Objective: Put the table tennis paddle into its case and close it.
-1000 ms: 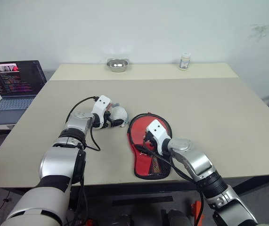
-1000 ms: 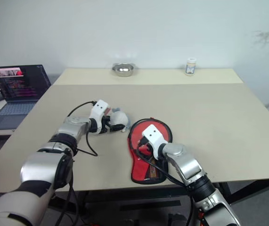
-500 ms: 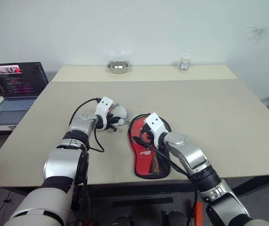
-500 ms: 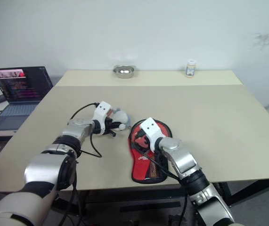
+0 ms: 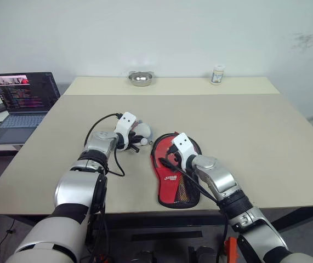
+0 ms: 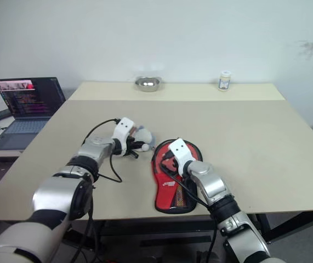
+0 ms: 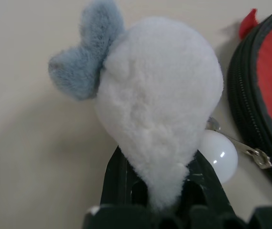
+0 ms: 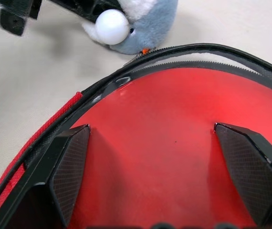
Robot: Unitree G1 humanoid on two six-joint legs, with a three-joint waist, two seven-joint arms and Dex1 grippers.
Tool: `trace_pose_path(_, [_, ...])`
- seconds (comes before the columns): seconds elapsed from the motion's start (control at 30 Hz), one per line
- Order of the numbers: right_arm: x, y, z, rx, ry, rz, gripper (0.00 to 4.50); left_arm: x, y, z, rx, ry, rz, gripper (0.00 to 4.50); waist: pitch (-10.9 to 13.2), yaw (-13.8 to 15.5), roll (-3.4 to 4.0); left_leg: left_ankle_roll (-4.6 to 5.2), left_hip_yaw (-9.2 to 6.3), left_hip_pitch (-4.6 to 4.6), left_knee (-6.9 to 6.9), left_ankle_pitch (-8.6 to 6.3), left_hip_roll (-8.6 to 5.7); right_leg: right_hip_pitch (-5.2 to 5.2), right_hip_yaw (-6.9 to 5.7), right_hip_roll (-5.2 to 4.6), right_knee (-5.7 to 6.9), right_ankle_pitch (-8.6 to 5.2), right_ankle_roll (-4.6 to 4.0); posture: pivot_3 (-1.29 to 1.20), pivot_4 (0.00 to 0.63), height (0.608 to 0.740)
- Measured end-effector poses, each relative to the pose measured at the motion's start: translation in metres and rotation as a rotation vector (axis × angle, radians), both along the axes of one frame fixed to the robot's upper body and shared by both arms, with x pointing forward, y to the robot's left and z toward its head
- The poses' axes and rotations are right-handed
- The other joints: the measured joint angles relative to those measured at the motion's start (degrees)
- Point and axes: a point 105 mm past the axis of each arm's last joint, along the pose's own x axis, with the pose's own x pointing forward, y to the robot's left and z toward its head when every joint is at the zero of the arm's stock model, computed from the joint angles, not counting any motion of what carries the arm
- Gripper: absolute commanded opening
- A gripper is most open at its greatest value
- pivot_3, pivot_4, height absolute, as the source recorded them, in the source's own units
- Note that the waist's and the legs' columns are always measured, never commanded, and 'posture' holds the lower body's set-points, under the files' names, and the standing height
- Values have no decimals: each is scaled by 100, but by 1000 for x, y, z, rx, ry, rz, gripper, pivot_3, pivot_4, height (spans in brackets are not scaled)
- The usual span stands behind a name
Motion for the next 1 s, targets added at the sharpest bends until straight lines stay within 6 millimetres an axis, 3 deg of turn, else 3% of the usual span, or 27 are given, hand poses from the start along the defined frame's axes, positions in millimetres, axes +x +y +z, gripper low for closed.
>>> trace_pose_path(0.27, [-16,4,-5,-18,2,62,4500,18,-30,17,325,-168,1,179,-1,-13,-2,-1,5,-2,-3,0,1,20,3,1,0,-6,11,0,150,740])
trace_pose_path(0.73, [-35,-2,-8,-57,2,79,4500,21,-87,37,931,-543,-340,179,0,23,-2,-1,-35,-4,-11,-1,1,70,-44,0,-66,-7,15,0,150,740])
trace_pose_path(0.87, [-39,0,-8,-65,5,90,4500,22,-115,69,1009,-718,-401,161,-1,10,-1,0,-43,-3,-22,-8,3,78,-55,-2,-76,-18,31,0,150,740])
trace_pose_path(1.0, [-42,3,-7,-59,1,99,4500,18,-129,68,1040,-763,-448,161,-1,-18,3,-1,-43,-7,-34,-13,3,65,-55,-2,-76,-24,38,0,150,740])
